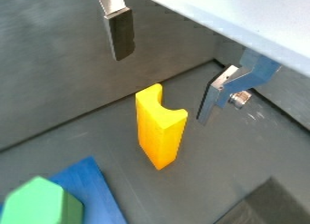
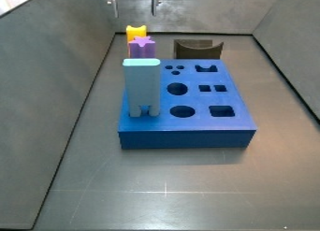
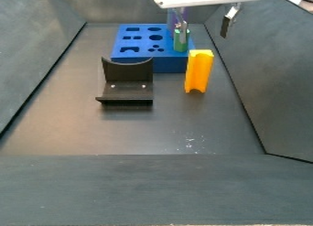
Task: Pick up the arch object. Move up. Rotate the arch object. Move to above the board. Insert the arch object.
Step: Rotate the arch object.
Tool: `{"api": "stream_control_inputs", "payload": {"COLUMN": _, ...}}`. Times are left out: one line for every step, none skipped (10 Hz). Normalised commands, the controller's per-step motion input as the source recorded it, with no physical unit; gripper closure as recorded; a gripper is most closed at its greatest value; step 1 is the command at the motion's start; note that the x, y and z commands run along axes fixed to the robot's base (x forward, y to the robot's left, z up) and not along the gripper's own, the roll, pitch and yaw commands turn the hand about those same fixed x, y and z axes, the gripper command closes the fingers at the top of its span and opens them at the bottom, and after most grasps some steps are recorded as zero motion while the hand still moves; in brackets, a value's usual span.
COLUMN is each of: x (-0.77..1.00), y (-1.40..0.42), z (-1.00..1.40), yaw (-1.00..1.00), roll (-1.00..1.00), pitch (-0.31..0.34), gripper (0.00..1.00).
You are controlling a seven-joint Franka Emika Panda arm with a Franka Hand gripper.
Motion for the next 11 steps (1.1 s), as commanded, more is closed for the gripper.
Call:
{"api": "stream_control_inputs", "payload": {"x": 0.03, "y": 0.00, "z": -0.05, "yaw": 1.00, "roll": 0.00, "pitch": -0.002, "gripper": 0.00}}
{"api": "stream_control_inputs", "payload": {"x": 0.03, "y": 0.00, "z": -0.05, "yaw": 1.00, "roll": 0.00, "pitch": -0.002, "gripper": 0.00}}
{"api": "stream_control_inputs", "payload": {"x": 0.03, "y": 0.00, "z": -0.04, "yaw": 1.00, "roll": 0.00, "pitch": -0.003, "gripper": 0.00}}
{"api": "stream_control_inputs", "payload": {"x": 0.04, "y": 0.00, "z": -0.04, "yaw": 1.00, "roll": 0.00, "pitch": -0.003, "gripper": 0.00}}
{"api": "stream_control_inputs", "payload": {"x": 0.04, "y": 0.00, "z": -0.04, "yaw": 1.00, "roll": 0.00, "pitch": -0.003, "gripper": 0.00}}
{"api": "stream_control_inputs", "payload": {"x": 0.04, "y": 0.00, "z": -0.04, "yaw": 1.00, "roll": 0.00, "pitch": -0.003, "gripper": 0.00}}
{"api": "stream_control_inputs", "payload": {"x": 0.04, "y": 0.00, "z": -0.04, "yaw": 1.00, "roll": 0.00, "pitch": -0.003, "gripper": 0.00}}
{"api": "stream_control_inputs", "payload": {"x": 0.04, "y": 0.00, "z": -0.04, "yaw": 1.00, "roll": 0.00, "pitch": -0.003, "gripper": 0.00}}
{"api": "stream_control_inputs", "payload": {"x": 0.04, "y": 0.00, "z": -0.04, "yaw": 1.00, "roll": 0.00, "pitch": -0.004, "gripper": 0.00}}
{"api": "stream_control_inputs", "payload": {"x": 0.04, "y": 0.00, "z": -0.04, "yaw": 1.00, "roll": 0.00, "pitch": -0.004, "gripper": 0.00}}
{"api": "stream_control_inputs", "payload": {"x": 0.04, "y": 0.00, "z": -0.04, "yaw": 1.00, "roll": 0.00, "pitch": -0.004, "gripper": 0.00}}
